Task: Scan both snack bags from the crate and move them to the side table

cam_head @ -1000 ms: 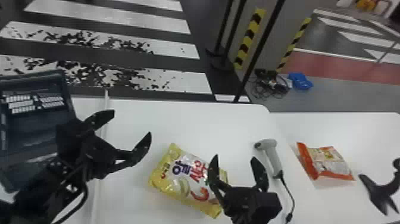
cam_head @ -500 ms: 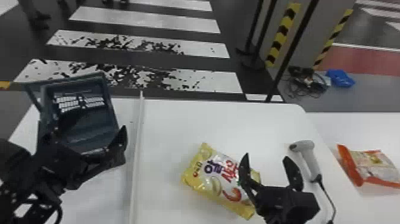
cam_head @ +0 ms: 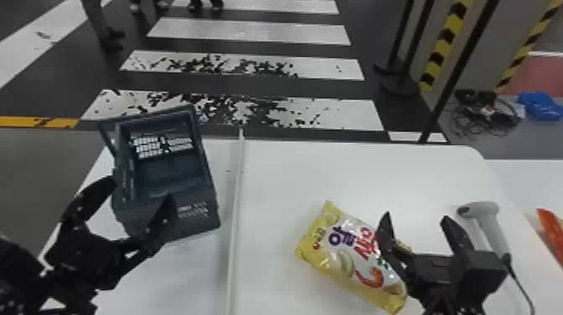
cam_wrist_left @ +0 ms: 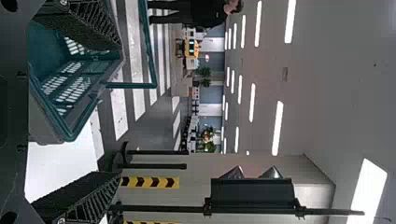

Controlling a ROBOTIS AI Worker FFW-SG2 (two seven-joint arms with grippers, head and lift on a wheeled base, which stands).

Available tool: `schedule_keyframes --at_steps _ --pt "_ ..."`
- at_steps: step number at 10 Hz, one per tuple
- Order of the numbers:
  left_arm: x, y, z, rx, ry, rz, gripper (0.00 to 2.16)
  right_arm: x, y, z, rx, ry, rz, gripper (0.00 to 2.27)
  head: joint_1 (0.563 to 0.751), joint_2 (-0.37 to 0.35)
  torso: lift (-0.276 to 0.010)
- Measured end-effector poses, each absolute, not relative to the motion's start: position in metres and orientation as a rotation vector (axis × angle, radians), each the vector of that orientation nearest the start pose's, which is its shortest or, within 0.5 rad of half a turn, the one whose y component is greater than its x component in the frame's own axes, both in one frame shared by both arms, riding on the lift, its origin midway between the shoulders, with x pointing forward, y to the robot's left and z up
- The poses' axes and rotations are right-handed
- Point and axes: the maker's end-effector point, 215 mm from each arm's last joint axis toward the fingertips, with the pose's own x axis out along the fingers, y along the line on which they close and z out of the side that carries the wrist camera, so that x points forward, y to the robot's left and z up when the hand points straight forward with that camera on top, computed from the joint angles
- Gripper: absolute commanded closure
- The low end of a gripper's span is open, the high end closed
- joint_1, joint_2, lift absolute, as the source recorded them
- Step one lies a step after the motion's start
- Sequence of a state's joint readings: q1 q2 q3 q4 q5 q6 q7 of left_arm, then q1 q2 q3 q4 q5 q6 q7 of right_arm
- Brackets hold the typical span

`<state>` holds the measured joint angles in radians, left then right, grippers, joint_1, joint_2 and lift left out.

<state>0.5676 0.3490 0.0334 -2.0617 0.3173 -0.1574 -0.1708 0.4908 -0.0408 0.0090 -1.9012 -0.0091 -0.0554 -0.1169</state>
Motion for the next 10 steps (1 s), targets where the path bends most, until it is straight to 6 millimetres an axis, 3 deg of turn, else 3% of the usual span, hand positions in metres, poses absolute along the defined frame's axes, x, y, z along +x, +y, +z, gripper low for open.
schedule_keyframes --at_steps 4,7,10 --pt "0.411 0.248 -0.326 -0.036 -0.029 -0.272 0.04 0.451 -0.270 -0.450 0.084 0.468 0.010 0.08 0.695 -0.027 -0.099" --pt "0.409 0.245 -0.329 -0.042 -0.023 -0.277 0.04 0.457 -0.290 -0.452 0.228 0.610 0.045 0.08 0.695 -0.058 -0.099" --pt "0.408 0.244 -0.336 -0.045 -0.011 -0.279 0.04 0.453 -0.286 -0.456 0.418 0.713 0.111 0.08 0.695 -0.055 -0.099"
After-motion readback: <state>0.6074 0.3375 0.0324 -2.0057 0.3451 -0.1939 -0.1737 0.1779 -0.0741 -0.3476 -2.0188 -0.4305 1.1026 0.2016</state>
